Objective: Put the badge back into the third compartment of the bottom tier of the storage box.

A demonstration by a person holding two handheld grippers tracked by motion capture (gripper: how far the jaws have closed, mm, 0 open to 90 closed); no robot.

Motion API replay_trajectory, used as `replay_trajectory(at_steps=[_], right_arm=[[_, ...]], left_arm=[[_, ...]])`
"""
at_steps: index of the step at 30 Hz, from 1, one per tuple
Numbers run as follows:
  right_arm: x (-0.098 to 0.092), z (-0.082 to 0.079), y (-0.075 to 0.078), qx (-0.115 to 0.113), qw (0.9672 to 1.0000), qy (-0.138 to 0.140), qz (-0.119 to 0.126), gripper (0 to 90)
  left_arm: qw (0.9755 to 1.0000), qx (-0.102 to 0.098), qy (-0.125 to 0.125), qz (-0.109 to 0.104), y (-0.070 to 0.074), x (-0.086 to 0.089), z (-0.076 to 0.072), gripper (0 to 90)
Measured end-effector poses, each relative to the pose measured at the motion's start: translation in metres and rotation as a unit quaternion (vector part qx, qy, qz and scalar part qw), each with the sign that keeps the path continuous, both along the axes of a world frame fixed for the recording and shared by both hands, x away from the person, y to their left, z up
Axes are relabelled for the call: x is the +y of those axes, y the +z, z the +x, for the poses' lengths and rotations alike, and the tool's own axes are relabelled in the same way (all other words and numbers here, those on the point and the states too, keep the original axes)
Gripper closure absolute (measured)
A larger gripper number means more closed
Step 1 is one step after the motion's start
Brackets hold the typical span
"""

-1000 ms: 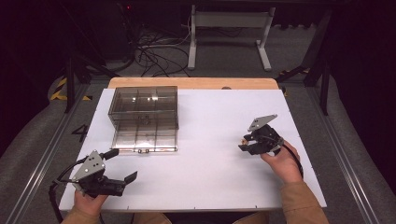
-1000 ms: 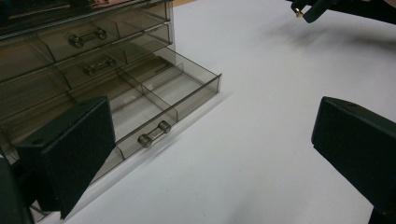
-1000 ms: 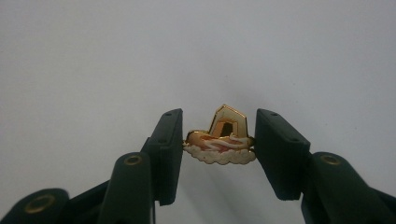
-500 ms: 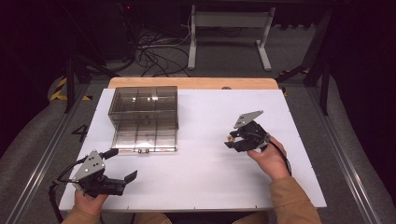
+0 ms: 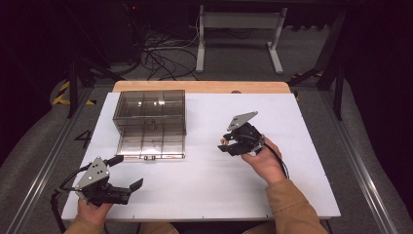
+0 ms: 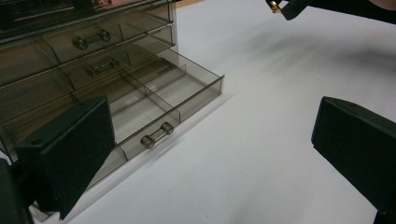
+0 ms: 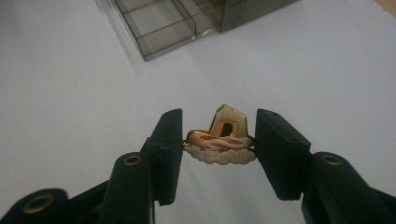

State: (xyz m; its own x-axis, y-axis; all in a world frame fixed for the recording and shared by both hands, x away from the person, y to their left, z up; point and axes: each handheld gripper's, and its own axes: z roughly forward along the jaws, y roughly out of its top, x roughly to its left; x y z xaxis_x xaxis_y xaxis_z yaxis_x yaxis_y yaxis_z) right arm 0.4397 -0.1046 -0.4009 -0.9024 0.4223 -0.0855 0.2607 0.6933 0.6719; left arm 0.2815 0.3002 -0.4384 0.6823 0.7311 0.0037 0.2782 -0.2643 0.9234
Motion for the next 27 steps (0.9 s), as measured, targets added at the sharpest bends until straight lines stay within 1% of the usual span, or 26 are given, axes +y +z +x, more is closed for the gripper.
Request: replay_trajectory(at_steps=[1,3,5,7,12,15,16,18,23,27], right_arm=[[0.002,0.0,0.001,0.002,1.0,-0.001,0.005,53.2],[0.009,0.0,0.001,0.001,0.9999,0.005,0.014,53.2],[0.011,0.0,0.002,0.001,0.9999,0.006,0.016,53.2],[0.016,0.0,0.002,0.002,0.9998,0.008,0.02,53.2],[0.029,0.002,0.002,0.007,0.9993,0.016,0.034,53.1],[0.036,0.002,0.0,0.005,0.9992,0.019,0.034,53.1],[0.039,0.003,0.0,0.008,0.9991,0.021,0.036,53.1],[0.044,0.004,-0.001,0.004,0.9991,0.024,0.036,53.1],[0.055,0.006,-0.003,0.008,0.9986,0.026,0.045,53.1],[0.064,0.009,-0.005,0.011,0.9979,0.028,0.057,53.1]], left_arm=[[1.0,0.0,0.0,0.001,0.0,0.0,0.0,0.1],[1.0,0.001,-0.001,0.0,0.0,0.0,0.0,0.1],[1.0,0.002,-0.001,-0.004,0.0,0.001,0.0,0.1],[1.0,0.003,-0.001,-0.007,0.0,0.001,0.0,0.1],[1.0,0.004,-0.001,-0.004,0.0,0.001,0.001,0.1],[1.0,0.003,-0.001,-0.004,-0.001,0.001,0.001,0.1],[1.0,0.003,-0.001,-0.004,-0.001,0.001,0.001,0.1],[1.0,0.004,-0.001,-0.004,-0.001,0.001,0.001,0.1],[1.0,0.004,-0.003,-0.005,-0.001,0.001,0.001,0.1],[1.0,0.004,-0.002,-0.006,-0.001,0.001,0.001,0.1]])
